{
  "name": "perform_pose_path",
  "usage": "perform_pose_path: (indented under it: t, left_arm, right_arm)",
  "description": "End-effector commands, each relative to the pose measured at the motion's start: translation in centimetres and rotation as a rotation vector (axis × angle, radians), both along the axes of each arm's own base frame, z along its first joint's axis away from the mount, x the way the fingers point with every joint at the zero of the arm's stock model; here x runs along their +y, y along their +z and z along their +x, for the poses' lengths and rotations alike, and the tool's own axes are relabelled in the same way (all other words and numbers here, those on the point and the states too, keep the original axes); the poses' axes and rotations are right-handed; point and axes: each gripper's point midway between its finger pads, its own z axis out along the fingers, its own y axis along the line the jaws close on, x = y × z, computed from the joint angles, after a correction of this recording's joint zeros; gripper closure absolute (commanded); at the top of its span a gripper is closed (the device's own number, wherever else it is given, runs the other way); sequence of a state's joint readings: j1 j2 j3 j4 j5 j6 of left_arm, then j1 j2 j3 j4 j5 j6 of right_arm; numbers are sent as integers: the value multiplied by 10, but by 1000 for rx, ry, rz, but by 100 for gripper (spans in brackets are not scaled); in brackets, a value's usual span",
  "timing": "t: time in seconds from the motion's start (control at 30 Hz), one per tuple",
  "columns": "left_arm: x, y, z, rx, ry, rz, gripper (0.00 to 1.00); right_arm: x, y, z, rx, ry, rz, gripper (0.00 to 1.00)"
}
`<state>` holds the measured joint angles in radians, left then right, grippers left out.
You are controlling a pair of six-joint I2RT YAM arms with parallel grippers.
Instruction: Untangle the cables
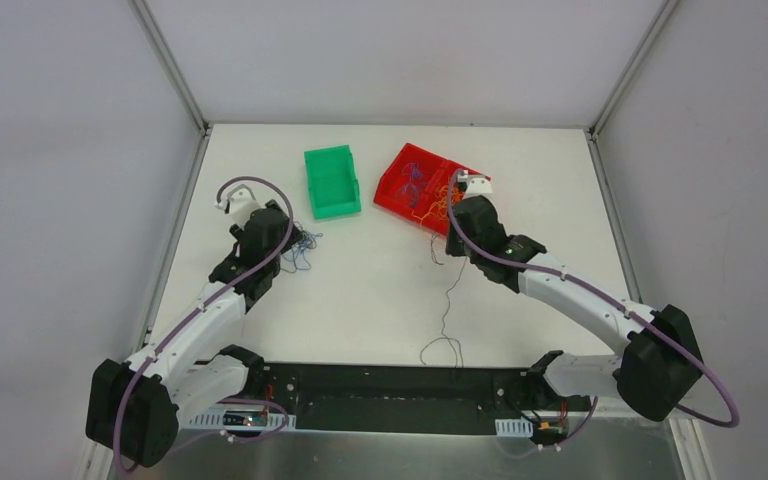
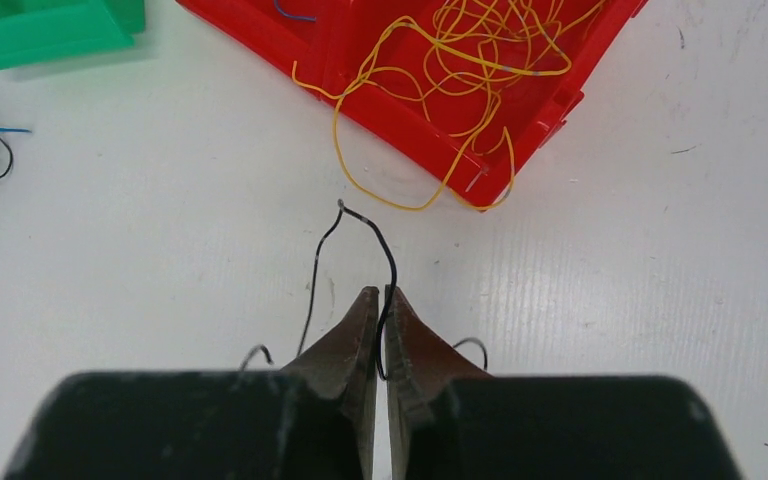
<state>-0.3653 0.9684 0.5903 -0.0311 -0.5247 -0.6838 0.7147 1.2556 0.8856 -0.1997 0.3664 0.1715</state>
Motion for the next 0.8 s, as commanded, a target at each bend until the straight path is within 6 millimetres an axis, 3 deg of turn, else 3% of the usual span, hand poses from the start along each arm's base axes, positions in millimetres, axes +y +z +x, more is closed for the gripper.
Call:
perform_pose_path:
  t: [0.0, 0.07, 0.2, 0.3, 0.47, 0.6, 0.77]
  left_arm:
    - [-15, 22, 7, -41, -91, -15, 27]
    - [-21, 25, 7, -47, -126, -21, 12]
    - [-44, 34, 2, -74, -269, -54, 4]
    - [-75, 43, -4, -109, -409, -107, 1]
    - [-118, 52, -13, -80, -602, -71, 1]
    - [-164, 43, -18, -32, -790, -65, 2]
    - [-208, 20, -15, 48, -960, -120, 0]
  right_arm:
    - [6, 6, -5, 7, 35, 29, 91]
    - [8, 6, -7, 14, 45, 32, 86]
    - [1, 5, -11, 33, 23, 19, 58]
    - [-9, 9, -13, 17, -13, 14, 25]
    - [-18, 1, -34, 86, -12, 13, 2]
    - [-28, -21, -62, 230, -97, 21, 1]
    - [-35, -52, -90, 274, -150, -7, 1]
